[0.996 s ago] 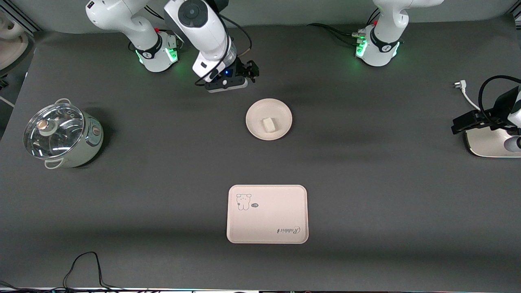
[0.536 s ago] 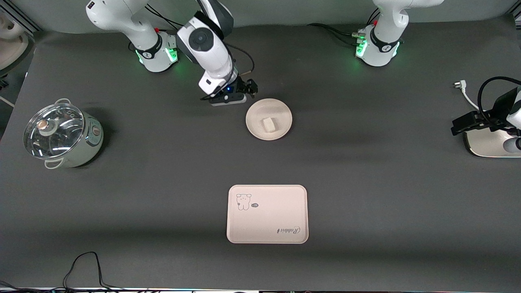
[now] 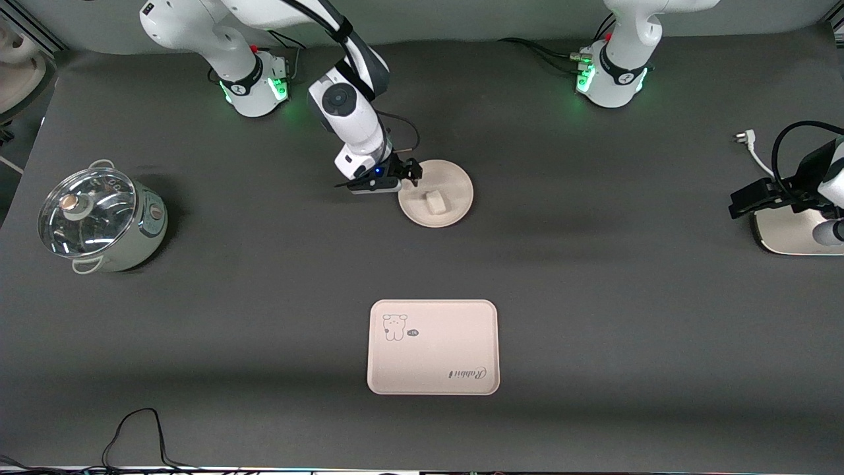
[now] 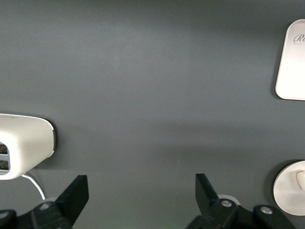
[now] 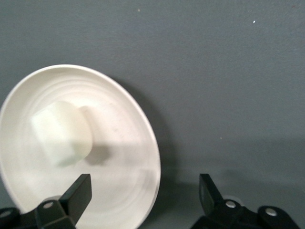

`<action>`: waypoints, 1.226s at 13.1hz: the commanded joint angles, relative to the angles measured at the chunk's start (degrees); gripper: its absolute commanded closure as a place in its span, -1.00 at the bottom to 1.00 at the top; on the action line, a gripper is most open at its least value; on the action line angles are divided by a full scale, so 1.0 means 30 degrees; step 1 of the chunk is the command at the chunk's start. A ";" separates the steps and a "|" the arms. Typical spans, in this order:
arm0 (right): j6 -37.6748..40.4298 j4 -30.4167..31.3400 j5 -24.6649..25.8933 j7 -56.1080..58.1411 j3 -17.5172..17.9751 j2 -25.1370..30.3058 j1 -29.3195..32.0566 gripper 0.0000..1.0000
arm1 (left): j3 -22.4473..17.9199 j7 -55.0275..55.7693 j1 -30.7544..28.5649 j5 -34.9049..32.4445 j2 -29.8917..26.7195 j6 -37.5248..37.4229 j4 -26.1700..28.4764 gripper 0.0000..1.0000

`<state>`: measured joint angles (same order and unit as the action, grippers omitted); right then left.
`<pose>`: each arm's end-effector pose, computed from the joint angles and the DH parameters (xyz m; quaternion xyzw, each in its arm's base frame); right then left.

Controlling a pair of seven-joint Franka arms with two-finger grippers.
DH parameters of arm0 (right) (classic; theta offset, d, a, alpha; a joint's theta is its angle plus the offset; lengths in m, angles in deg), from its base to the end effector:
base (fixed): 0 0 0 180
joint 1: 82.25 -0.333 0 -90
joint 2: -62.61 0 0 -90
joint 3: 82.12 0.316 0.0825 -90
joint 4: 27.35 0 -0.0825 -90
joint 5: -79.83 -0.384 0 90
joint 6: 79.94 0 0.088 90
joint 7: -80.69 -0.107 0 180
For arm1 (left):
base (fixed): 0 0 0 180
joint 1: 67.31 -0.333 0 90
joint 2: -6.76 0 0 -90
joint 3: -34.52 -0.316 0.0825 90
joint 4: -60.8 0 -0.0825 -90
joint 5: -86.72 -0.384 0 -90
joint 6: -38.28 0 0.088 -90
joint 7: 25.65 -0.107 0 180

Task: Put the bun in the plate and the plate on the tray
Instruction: 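Close the right gripper on the plate rim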

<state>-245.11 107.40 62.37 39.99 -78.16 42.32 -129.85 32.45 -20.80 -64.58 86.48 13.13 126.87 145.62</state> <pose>0.3403 0.4026 0.1965 -0.9929 0.0521 -0.0140 0.1059 0.5857 -0.0075 0.6016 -0.9991 -0.0365 0.0224 0.0052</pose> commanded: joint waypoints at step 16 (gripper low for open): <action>-0.1806 -0.0415 -0.1096 0.0032 -0.0266 -0.1296 -0.0481 0.90 | 0.0015 -0.0268 0.0234 -0.0154 -0.1100 0.0207 0.1079 -1.00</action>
<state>-250.25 106.22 60.54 39.99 -78.16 37.93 -129.97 32.71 -20.87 -64.37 86.48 12.65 126.83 145.87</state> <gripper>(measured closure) 0.855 0.000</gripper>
